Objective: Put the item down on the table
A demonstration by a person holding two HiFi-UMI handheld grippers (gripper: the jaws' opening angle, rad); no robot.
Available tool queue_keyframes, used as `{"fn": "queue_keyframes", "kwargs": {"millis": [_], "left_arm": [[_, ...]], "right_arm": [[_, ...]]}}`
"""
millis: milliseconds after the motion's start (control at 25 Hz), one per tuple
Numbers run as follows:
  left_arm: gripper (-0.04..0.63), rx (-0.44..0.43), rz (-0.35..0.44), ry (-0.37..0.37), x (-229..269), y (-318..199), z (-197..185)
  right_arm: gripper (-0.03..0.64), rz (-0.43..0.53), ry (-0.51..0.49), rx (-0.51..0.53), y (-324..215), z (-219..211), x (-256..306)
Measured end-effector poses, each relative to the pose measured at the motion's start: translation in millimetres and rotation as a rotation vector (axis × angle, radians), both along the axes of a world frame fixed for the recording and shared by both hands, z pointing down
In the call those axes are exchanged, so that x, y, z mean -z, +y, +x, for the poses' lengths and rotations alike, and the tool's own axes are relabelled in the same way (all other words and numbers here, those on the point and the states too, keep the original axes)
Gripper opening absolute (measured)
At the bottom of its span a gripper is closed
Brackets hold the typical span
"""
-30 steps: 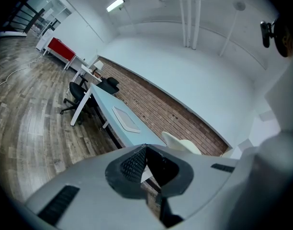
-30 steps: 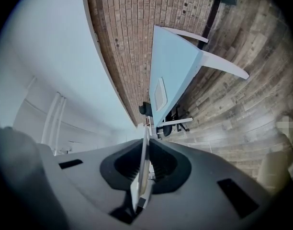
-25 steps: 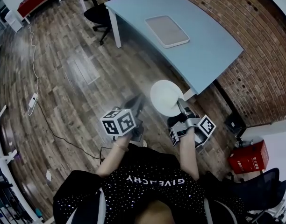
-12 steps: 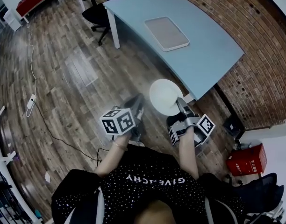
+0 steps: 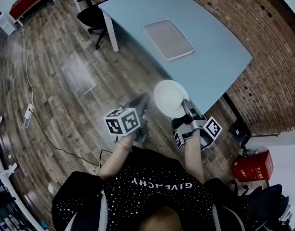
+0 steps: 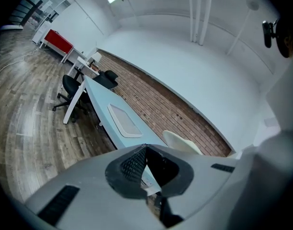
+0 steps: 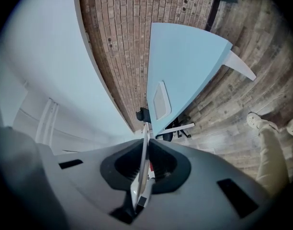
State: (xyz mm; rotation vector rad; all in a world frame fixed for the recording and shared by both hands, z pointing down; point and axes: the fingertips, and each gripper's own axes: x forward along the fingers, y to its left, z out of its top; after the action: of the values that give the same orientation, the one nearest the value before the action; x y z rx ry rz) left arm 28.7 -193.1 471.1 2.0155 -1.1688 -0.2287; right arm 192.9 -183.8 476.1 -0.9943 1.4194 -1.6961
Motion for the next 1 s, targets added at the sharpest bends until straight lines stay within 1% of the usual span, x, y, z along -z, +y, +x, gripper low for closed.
{"fn": "queue_keyframes", "kwargs": {"millis": [280,480,800,1000], "left_arm": [[0.011,-0.059,-0.005,0.017,12,-74,9],[0.011,-0.091,0.002,0.03,22,-131,9],[0.011,-0.122,-0.001,0.058,22,-183,0],[0.011,-0.128,0.0,0.056,21,-216,-13]], "right_arm": [[0.031,-0.001,0.004,-0.048,-63,5,13],[0.031,-0.002,0.009,-0.086,-112,5,21],[0.031,0.002,0.006,-0.107,-159,-8,23],[0.031,0.005,0.017,-0.093,-196,-26,22]]}}
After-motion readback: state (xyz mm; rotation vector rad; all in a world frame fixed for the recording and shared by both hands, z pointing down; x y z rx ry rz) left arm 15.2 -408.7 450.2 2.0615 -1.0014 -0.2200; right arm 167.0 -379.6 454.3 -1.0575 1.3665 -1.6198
